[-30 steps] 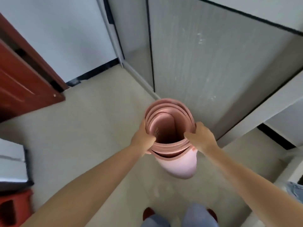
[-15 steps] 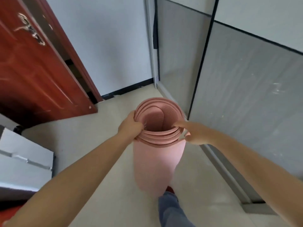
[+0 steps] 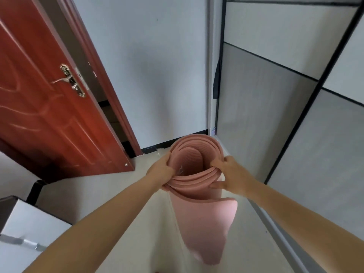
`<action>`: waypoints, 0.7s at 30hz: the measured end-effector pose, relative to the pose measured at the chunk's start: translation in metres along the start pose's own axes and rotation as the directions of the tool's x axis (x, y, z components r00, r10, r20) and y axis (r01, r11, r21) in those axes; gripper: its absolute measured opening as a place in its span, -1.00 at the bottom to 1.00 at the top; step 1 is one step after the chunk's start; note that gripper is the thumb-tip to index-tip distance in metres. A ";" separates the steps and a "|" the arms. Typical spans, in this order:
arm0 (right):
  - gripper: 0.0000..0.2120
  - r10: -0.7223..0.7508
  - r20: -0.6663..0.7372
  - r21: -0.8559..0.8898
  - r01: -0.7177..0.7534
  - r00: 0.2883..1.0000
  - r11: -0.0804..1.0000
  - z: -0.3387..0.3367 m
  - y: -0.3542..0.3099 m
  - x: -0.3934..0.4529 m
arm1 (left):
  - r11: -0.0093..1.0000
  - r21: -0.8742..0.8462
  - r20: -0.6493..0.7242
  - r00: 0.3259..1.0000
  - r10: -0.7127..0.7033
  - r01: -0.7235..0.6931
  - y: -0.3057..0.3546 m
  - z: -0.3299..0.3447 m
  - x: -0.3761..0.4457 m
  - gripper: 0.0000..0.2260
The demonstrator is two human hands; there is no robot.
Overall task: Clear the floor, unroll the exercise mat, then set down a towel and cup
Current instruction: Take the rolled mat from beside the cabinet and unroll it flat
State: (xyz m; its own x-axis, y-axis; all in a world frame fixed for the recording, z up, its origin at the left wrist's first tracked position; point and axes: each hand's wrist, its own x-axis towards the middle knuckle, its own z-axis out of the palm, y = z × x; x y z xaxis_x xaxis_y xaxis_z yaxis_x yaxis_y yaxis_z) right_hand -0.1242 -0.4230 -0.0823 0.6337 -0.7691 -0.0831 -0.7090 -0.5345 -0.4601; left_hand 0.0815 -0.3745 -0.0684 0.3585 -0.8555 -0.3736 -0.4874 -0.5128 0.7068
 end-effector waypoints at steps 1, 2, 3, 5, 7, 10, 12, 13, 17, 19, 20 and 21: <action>-0.45 0.006 -0.025 0.012 -0.005 1.000 1.000 -0.003 -0.005 0.025 | 1.000 -0.004 0.007 1.000 0.006 -0.006 0.002 -0.015 0.021 -0.37; -0.46 0.004 -0.045 0.028 -0.003 0.999 1.000 -0.008 -0.008 0.040 | 1.000 -0.002 0.018 1.000 0.015 -0.015 0.006 -0.024 0.034 -0.38; -0.47 -0.003 -0.067 0.047 0.006 0.998 0.999 -0.012 -0.011 0.057 | 1.000 -0.002 0.023 0.999 0.028 -0.027 0.010 -0.036 0.050 -0.38; -0.54 -0.017 -0.114 0.093 0.028 0.993 0.995 -0.018 -0.019 0.090 | 0.997 -0.001 0.025 0.997 0.079 -0.079 0.015 -0.057 0.079 -0.40; -0.65 -0.012 -0.163 0.120 0.031 0.987 0.992 -0.018 -0.031 0.125 | 0.989 0.040 0.034 0.989 0.143 -0.145 0.016 -0.085 0.116 -0.42; -0.68 0.022 -0.252 0.186 0.026 0.967 0.982 -0.012 -0.045 0.162 | 0.975 0.063 0.047 0.977 0.210 -0.213 0.015 -0.115 0.161 -0.45; -0.68 0.076 -0.356 0.261 0.021 0.932 0.965 -0.007 -0.054 0.188 | 0.964 0.074 0.052 0.966 0.254 -0.257 0.015 -0.134 0.193 -0.53; -0.65 0.097 -0.377 0.285 0.015 0.921 0.958 -0.005 -0.061 0.201 | 0.955 0.108 0.052 0.961 0.270 -0.274 0.018 -0.143 0.208 -0.56; -0.67 0.256 -0.435 0.363 -0.092 0.863 0.927 -0.004 -0.072 0.256 | 0.965 -0.013 0.063 0.963 0.261 -0.261 0.024 -0.172 0.262 -0.46; -0.66 0.323 -0.467 0.395 -0.132 0.823 0.909 -0.004 -0.070 0.288 | 0.961 -0.148 0.100 0.963 0.251 -0.235 0.026 -0.182 0.290 -0.38; -0.64 0.344 -0.478 0.405 -0.144 0.808 0.903 -0.005 -0.068 0.306 | 0.958 -0.179 0.130 0.960 0.250 -0.225 0.026 -0.186 0.305 -0.37; -0.64 0.360 -0.485 0.412 -0.155 0.797 0.898 -0.004 -0.067 0.324 | 0.957 -0.201 0.159 0.957 0.242 -0.209 0.028 -0.188 0.321 -0.35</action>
State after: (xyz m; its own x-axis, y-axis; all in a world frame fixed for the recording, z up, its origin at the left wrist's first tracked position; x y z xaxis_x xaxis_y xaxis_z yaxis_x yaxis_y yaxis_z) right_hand 0.1278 -0.6378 -0.0747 0.0995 -0.9753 0.1971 -0.6070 -0.2164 -0.7646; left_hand 0.3333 -0.6502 -0.0558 0.0985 -0.9544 -0.2819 -0.3817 -0.2979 0.8750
